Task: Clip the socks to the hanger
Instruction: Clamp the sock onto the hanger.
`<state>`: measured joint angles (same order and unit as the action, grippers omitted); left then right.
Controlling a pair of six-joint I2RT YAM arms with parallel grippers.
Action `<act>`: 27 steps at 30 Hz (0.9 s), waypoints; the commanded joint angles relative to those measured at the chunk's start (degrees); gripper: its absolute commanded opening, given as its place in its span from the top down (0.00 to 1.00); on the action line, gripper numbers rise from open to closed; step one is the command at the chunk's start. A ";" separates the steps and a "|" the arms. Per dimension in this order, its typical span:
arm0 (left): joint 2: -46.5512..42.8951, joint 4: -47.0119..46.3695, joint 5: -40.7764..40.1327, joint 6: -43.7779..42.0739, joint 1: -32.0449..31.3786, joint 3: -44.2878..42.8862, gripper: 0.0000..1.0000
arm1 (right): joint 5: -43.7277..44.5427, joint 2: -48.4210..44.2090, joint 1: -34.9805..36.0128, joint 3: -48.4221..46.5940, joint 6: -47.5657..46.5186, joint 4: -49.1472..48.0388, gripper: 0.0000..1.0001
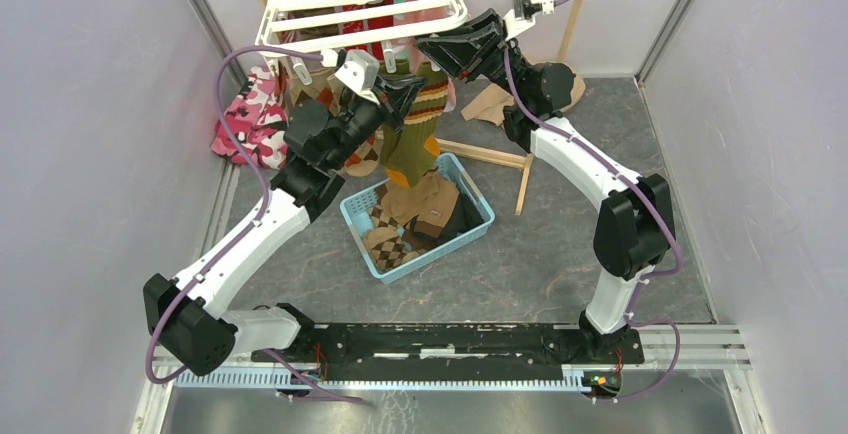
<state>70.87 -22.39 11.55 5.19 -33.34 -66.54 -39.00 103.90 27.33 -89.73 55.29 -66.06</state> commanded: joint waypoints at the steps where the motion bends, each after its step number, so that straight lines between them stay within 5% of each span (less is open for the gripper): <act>1: 0.21 -2.74 -0.02 3.68 0.36 -2.93 0.98 | -0.85 -0.83 0.18 0.09 0.70 -3.63 1.00; 27: 3.13 -12.42 9.65 23.29 4.16 -3.56 0.98 | 0.10 -0.64 0.08 0.25 0.80 -3.74 0.94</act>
<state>73.69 -30.79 17.54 24.64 -29.32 -67.40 -39.00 103.90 27.33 -89.73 55.68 -66.87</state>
